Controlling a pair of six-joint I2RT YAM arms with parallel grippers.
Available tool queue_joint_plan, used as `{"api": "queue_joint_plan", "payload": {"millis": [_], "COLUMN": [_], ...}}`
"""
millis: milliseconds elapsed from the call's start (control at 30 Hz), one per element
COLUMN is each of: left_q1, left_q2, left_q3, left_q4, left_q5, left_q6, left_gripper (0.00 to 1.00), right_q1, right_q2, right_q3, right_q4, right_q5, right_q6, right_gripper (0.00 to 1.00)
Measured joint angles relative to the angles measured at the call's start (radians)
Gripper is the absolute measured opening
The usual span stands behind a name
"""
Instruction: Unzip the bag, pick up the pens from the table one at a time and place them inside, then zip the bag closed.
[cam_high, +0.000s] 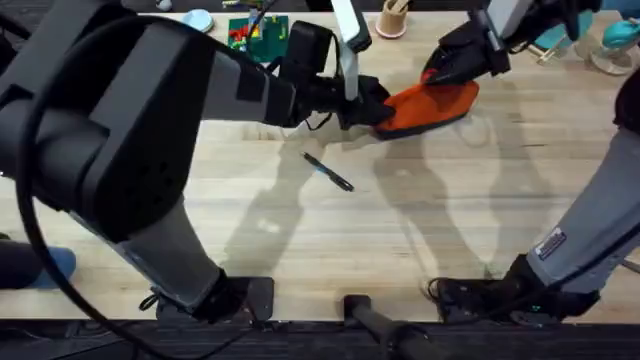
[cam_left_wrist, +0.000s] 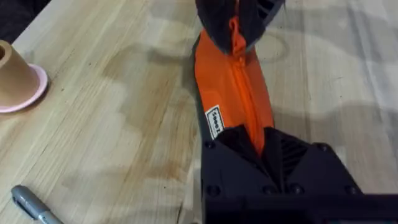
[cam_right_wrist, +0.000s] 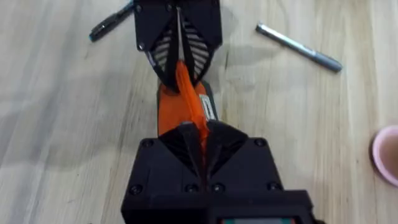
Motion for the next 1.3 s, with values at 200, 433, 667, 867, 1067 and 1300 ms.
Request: {"api": "queue_joint_plan", "payload": {"millis": [200, 433, 667, 867, 1067, 1300], "left_q1": [0.0, 0.0, 0.0, 0.0, -0.001, -0.001], "left_q2": [0.0, 0.0, 0.0, 0.0, 0.0, 0.0], "left_q3": [0.0, 0.0, 0.0, 0.0, 0.0, 0.0], "left_q4": [0.0, 0.0, -0.001, -0.001, -0.002, -0.002], "left_q5": [0.001, 0.002, 0.003, 0.004, 0.005, 0.005], "left_q6": [0.0, 0.0, 0.0, 0.0, 0.0, 0.0], "left_gripper": [0.043, 0.043, 0.043, 0.043, 0.043, 0.043], "right_q1": [0.052, 0.095, 0.124, 0.144, 0.143, 0.143], "right_q2": [0.0, 0.0, 0.0, 0.0, 0.0, 0.0], "right_q3": [0.0, 0.0, 0.0, 0.0, 0.001, 0.01], "right_q4": [0.004, 0.007, 0.007, 0.007, 0.003, -0.004], "right_q5": [0.0, 0.008, 0.019, 0.03, 0.008, -0.035], "right_q6": [0.0, 0.0, -0.001, -0.001, -0.002, -0.007], "right_gripper": [0.032, 0.031, 0.032, 0.032, 0.409, 0.994]}}
